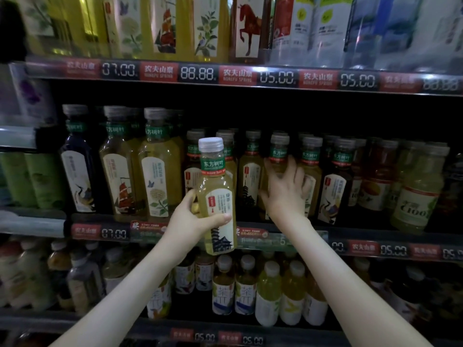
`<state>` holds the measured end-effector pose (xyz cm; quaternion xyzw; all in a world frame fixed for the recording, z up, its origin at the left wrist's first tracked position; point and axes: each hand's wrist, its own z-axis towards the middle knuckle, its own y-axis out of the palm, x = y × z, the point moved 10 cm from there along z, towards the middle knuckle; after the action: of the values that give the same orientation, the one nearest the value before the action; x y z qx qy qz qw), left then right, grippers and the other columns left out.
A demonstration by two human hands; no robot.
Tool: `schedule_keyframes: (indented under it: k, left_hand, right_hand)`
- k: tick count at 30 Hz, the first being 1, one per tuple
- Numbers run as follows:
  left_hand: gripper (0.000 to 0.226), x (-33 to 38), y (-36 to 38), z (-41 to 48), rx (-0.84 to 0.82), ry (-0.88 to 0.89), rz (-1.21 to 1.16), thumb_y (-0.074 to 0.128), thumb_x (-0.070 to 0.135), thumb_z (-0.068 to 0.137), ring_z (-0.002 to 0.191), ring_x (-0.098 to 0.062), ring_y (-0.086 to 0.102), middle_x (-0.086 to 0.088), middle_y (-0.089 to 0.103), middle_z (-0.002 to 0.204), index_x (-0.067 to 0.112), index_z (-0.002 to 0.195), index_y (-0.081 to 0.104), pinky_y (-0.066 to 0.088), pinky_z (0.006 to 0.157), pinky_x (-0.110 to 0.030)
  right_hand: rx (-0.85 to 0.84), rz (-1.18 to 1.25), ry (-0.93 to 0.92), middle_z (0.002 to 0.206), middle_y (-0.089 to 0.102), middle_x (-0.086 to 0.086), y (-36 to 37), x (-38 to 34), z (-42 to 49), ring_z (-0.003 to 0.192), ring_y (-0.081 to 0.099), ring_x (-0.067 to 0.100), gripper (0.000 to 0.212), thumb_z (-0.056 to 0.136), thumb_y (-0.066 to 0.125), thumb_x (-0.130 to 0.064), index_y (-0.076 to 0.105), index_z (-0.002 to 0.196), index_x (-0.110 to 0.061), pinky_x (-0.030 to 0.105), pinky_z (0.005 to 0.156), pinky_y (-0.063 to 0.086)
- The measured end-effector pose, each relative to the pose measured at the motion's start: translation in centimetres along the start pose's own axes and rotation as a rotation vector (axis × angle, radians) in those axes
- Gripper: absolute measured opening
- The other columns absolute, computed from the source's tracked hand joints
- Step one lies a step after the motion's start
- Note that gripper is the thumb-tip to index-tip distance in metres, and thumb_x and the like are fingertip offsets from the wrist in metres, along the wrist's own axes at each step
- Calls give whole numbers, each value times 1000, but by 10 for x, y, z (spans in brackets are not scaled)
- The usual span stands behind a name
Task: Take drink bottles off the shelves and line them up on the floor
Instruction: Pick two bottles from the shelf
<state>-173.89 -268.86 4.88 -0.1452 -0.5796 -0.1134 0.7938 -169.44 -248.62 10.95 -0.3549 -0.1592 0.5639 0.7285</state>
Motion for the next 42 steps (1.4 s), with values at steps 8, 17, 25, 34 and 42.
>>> schedule_keyframes:
  k: [8,17,25,34,42]
  left_hand:
    - [74,7,35,12,-218,130,194,86,32,64,105,3,59,19,64,111,36,128,48,46,80,-14]
    - [79,64,24,34,127,730,844,36,68,86,145,-10,-2,4,13,158,31,152,11,-1,118,-42]
    - [80,48,50,45,142,783,989,36,64,89,147,-20,1,-4,22,158,31,152,0,-21,110,-53]
    - [93,40,90,58,110,786,1161,70,43,80,144,-34,14,-18,29,151,33,150,9,-9,109,-63]
    - [105,22,99,71,116,715,1225,76,51,71,144,-32,4,-22,21,154,30,148,8,-6,108,-64]
  right_hand:
    - [-436,957,-161,104,62,-24,-14,-57,-35,92,57,-16,51,76,77,-30,46,115,-44,6,72,44]
    - [-135,808,-201,106,56,-27,-43,-43,7,99,56,-6,65,73,79,-34,48,129,-28,11,83,44]
    - [-165,725,-129,114,55,-9,-6,-35,15,111,54,13,55,81,74,-27,48,129,-24,20,83,40]
    - [162,463,-243,156,24,4,-25,3,9,147,7,14,62,95,51,-27,25,149,-17,58,115,18]
    - [97,487,438,149,25,17,-21,166,1,137,23,33,86,82,68,-46,25,147,-10,47,110,28]
